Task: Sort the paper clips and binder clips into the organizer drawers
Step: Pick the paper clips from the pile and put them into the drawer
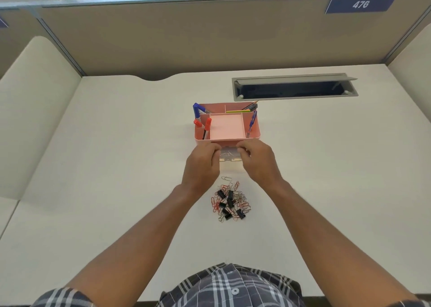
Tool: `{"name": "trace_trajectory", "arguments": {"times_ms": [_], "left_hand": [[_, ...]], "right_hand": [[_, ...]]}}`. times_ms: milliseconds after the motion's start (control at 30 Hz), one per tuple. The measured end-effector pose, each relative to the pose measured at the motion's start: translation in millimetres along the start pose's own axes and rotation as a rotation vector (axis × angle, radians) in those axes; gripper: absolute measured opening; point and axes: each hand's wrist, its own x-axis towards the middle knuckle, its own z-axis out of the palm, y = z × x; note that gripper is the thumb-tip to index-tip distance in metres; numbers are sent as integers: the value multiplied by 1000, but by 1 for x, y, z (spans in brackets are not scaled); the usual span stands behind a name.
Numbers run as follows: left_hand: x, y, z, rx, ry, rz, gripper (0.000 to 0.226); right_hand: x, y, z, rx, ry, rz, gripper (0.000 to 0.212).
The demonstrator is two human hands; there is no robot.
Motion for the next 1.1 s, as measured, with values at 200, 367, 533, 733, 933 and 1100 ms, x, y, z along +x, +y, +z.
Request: {"name": "trace_trajectory", "arguments": {"times_ms": [200,367,533,733,933,1100], "left_hand": [[-54,-20,24,72,-309,4,17],[-44,-27,42,188,-476,-114,30],[-29,-26,45,252,-554,-147,15],[-24,-26,44,204,-616,-268,6],[-29,-27,37,97,-595,-281,10],[-31,-16,22,-62,-378,-242,8]], "right_hand": [[-47,29,17,-164,-363,125,25],[-60,42,43,-225,-425,90,30],[-58,45,50,-266,-401,58,15],[-56,48,46,-243,-465,74,13],[-50,41,28,-45,-385,208,13],[-30,20,4,92,-160,147,12]]}}
